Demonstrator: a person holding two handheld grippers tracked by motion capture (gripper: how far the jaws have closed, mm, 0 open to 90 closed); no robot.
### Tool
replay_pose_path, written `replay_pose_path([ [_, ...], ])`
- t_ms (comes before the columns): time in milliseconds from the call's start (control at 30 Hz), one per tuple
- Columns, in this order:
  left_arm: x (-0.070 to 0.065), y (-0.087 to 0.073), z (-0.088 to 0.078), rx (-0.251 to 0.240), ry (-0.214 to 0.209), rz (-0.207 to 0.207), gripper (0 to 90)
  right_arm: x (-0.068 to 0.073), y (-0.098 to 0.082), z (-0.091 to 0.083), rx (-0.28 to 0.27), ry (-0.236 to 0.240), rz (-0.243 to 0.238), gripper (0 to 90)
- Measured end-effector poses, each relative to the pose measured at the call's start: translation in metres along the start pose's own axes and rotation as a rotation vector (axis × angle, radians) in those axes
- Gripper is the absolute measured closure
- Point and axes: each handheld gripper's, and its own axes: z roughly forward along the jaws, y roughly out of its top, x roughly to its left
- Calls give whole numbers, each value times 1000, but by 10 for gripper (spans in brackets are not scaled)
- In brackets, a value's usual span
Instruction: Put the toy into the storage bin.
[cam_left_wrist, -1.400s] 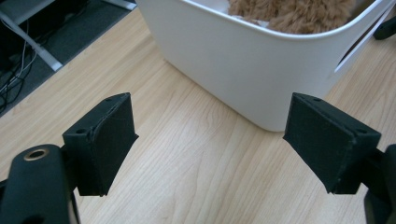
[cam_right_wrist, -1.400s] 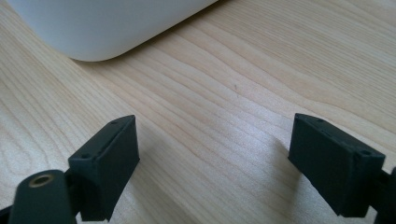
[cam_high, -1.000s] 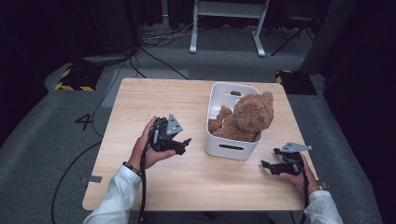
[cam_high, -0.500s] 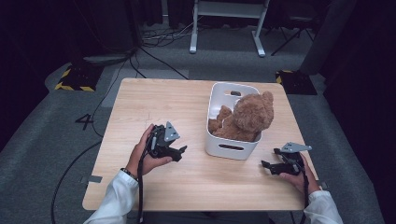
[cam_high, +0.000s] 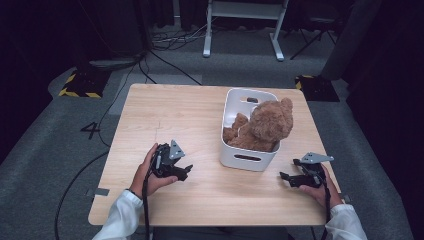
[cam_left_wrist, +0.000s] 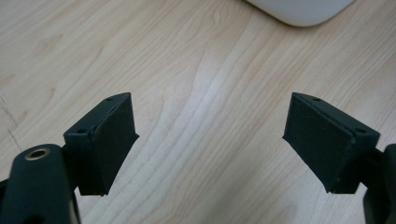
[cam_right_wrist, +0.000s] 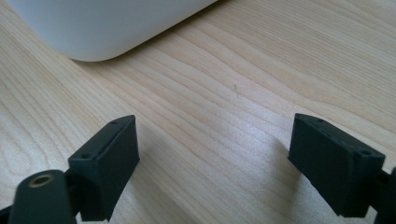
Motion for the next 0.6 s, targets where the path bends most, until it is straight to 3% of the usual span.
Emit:
replay_pose_path([
  [600,9,-38,1,56,-10,-68,167,0,1,1,0,2,0,157],
])
